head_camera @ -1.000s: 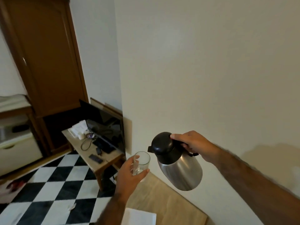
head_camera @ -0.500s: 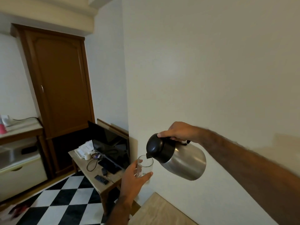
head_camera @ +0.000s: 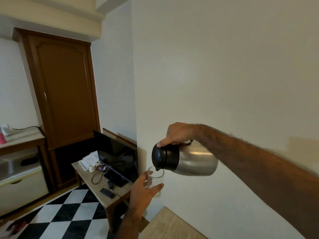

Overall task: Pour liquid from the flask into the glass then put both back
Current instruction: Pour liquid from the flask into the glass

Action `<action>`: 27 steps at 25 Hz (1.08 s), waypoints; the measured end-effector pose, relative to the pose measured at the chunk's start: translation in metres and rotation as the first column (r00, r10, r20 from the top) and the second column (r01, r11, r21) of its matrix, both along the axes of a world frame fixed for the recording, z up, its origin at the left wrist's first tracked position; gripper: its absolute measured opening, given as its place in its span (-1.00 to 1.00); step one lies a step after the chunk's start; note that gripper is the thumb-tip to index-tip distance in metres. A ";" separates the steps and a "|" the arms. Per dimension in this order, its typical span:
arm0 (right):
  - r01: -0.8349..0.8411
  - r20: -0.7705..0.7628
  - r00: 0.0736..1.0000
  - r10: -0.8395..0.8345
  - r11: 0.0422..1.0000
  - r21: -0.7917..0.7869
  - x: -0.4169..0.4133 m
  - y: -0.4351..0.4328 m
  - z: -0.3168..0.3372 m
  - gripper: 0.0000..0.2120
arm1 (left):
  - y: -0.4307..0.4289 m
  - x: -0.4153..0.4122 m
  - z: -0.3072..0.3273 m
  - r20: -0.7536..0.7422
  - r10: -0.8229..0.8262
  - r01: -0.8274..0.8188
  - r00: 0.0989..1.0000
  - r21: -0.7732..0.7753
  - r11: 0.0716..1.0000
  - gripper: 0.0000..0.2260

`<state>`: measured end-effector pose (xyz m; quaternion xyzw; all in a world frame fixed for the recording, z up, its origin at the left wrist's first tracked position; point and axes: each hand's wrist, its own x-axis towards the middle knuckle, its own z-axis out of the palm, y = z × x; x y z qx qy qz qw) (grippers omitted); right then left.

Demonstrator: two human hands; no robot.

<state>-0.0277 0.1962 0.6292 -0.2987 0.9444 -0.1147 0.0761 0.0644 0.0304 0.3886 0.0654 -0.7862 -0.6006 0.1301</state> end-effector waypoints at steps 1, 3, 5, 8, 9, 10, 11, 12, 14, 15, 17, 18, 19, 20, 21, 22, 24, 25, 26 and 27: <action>-0.011 -0.011 1.000 0.011 1.000 0.020 0.000 -0.003 0.001 -0.40 | 0.001 0.000 0.000 0.000 0.001 -0.001 1.000 -0.002 1.000 -0.48; -0.042 -0.030 0.999 0.043 0.997 0.065 0.001 -0.008 0.002 -0.43 | 0.003 -0.001 0.001 -0.002 0.009 -0.009 1.000 -0.006 1.000 -0.50; -0.059 -0.043 0.997 0.064 0.993 0.103 0.002 -0.013 0.003 -0.45 | 0.004 -0.002 -0.001 -0.003 0.011 -0.011 1.000 -0.012 1.000 -0.49; -0.076 -0.073 0.993 0.087 0.986 0.150 0.004 -0.019 0.006 -0.44 | 0.002 -0.003 -0.004 -0.005 0.007 -0.007 1.000 -0.017 1.000 -0.48; -0.079 -0.081 0.992 0.093 0.984 0.162 0.005 -0.021 0.007 -0.44 | 0.002 -0.003 -0.005 -0.007 0.006 -0.006 1.000 -0.018 1.000 -0.48; -0.082 -0.087 0.991 0.098 0.982 0.171 0.006 -0.023 0.009 -0.44 | 0.001 -0.003 -0.005 -0.011 0.005 -0.005 1.000 -0.017 1.000 -0.49; -0.085 -0.091 0.991 0.102 0.981 0.177 0.007 -0.024 0.010 -0.45 | 0.000 -0.003 -0.006 -0.016 0.005 -0.005 1.000 -0.012 1.000 -0.49; -0.088 -0.093 0.990 0.106 0.980 0.180 0.007 -0.025 0.011 -0.44 | 0.000 -0.003 -0.007 -0.022 0.006 -0.006 1.000 -0.003 1.000 -0.49; -0.097 -0.097 0.988 0.117 0.977 0.188 0.009 -0.027 0.013 -0.44 | -0.001 -0.002 -0.008 -0.035 0.010 -0.010 0.999 0.017 1.000 -0.48; -0.101 -0.098 0.988 0.121 0.976 0.194 0.010 -0.027 0.014 -0.44 | -0.001 -0.002 -0.008 -0.039 0.011 -0.010 0.999 0.022 1.000 -0.49; -0.101 -0.106 0.986 0.125 0.973 0.209 0.011 -0.029 0.015 -0.43 | -0.002 -0.002 -0.006 -0.041 0.008 -0.007 0.999 0.025 1.000 -0.49; -0.100 -0.113 0.985 0.127 0.971 0.219 0.012 -0.030 0.015 -0.43 | -0.002 -0.002 -0.005 -0.042 0.006 -0.005 0.999 0.028 1.000 -0.49; -0.099 -0.121 0.984 0.129 0.968 0.229 0.012 -0.032 0.015 -0.43 | -0.002 -0.003 -0.006 -0.040 0.008 -0.007 0.999 0.028 1.000 -0.50; -0.099 -0.129 0.983 0.132 0.967 0.236 0.013 -0.033 0.015 -0.44 | -0.002 -0.003 -0.006 -0.038 0.010 -0.009 0.999 0.024 1.000 -0.50; -0.099 -0.135 0.982 0.134 0.966 0.240 0.014 -0.034 0.015 -0.44 | -0.002 -0.004 -0.007 -0.036 0.011 -0.010 0.999 0.018 1.000 -0.50; -0.101 -0.139 0.981 0.138 0.965 0.243 0.014 -0.034 0.016 -0.44 | -0.002 -0.004 -0.007 -0.034 0.011 -0.011 0.999 0.012 1.000 -0.50; -0.108 -0.147 0.978 0.147 0.963 0.246 0.016 -0.035 0.017 -0.45 | -0.001 -0.004 -0.008 -0.030 0.012 -0.011 0.999 0.004 1.000 -0.52; -0.109 -0.152 0.977 0.149 0.963 0.246 0.016 -0.035 0.018 -0.45 | 0.000 -0.004 -0.008 -0.028 0.012 -0.012 1.000 0.002 1.000 -0.55; -0.109 -0.157 0.976 0.151 0.963 0.248 0.016 -0.036 0.019 -0.44 | 0.000 -0.005 -0.009 -0.026 0.011 -0.011 1.000 0.002 1.000 -0.56; -0.110 -0.162 0.975 0.154 0.961 0.252 0.017 -0.037 0.019 -0.44 | 0.001 -0.005 -0.009 -0.027 0.009 -0.009 1.000 0.005 1.000 -0.57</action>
